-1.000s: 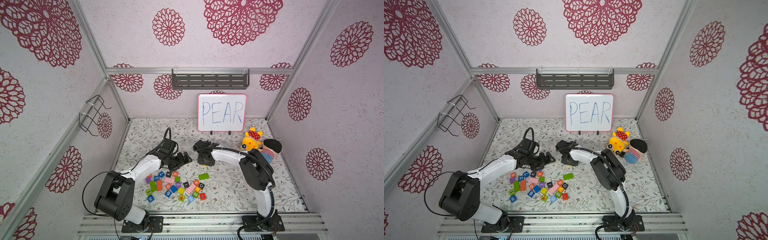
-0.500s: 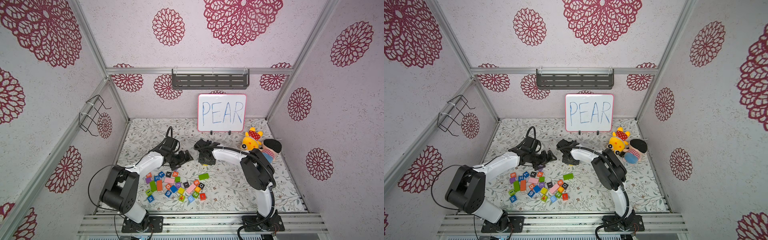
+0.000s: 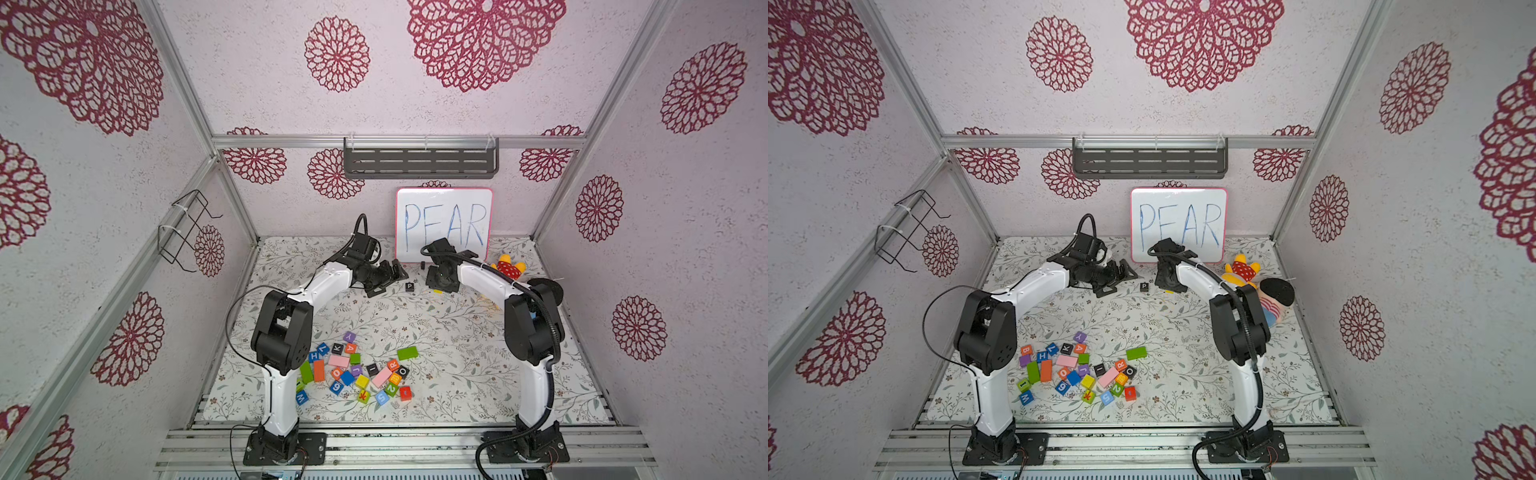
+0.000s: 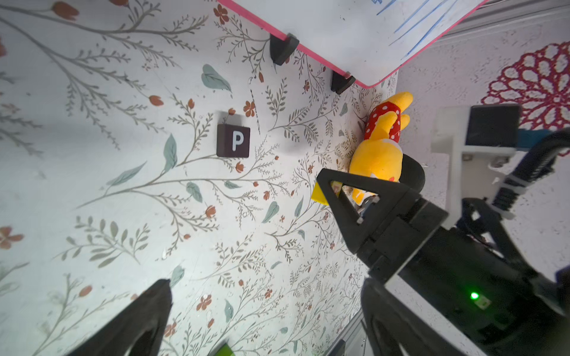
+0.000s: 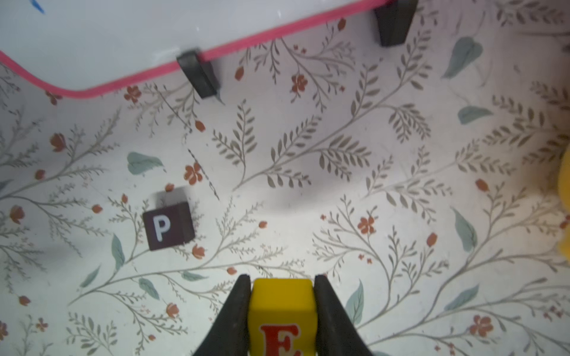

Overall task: Spell the uppercase word “pear” with letter blocks
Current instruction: Pick up the letter block from the center of the board, then place the letter block at the center of the board.

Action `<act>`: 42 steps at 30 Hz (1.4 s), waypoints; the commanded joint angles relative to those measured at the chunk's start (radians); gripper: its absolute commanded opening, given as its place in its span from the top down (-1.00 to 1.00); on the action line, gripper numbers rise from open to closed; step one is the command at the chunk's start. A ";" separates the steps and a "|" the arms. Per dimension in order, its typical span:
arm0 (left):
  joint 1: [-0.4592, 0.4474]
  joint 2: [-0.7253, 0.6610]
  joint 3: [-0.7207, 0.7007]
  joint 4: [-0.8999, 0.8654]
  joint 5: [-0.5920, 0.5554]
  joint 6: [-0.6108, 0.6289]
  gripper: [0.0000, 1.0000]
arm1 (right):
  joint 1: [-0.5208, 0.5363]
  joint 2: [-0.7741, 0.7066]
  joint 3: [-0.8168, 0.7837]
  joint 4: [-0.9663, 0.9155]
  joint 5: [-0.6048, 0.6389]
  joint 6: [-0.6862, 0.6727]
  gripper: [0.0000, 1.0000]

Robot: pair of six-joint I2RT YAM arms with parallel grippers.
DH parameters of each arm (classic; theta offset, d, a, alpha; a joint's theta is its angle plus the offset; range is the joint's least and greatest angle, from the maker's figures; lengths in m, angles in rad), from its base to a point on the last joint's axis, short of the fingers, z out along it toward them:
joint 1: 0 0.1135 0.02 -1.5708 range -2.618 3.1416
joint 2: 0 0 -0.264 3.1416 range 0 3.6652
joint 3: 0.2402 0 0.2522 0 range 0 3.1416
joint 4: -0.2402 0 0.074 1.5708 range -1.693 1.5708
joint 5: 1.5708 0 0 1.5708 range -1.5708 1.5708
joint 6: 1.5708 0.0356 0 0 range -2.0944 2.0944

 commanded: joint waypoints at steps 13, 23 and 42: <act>0.080 0.140 0.173 -0.113 0.058 0.039 -0.96 | -0.009 0.296 0.426 -0.216 -0.115 -0.125 0.45; 0.082 0.133 0.159 -0.116 0.065 0.049 -0.96 | -0.004 0.349 0.483 -0.226 -0.117 -0.132 0.45; 0.087 0.117 0.129 -0.100 0.074 0.049 -0.96 | 0.021 0.390 0.535 -0.251 -0.107 -0.128 0.43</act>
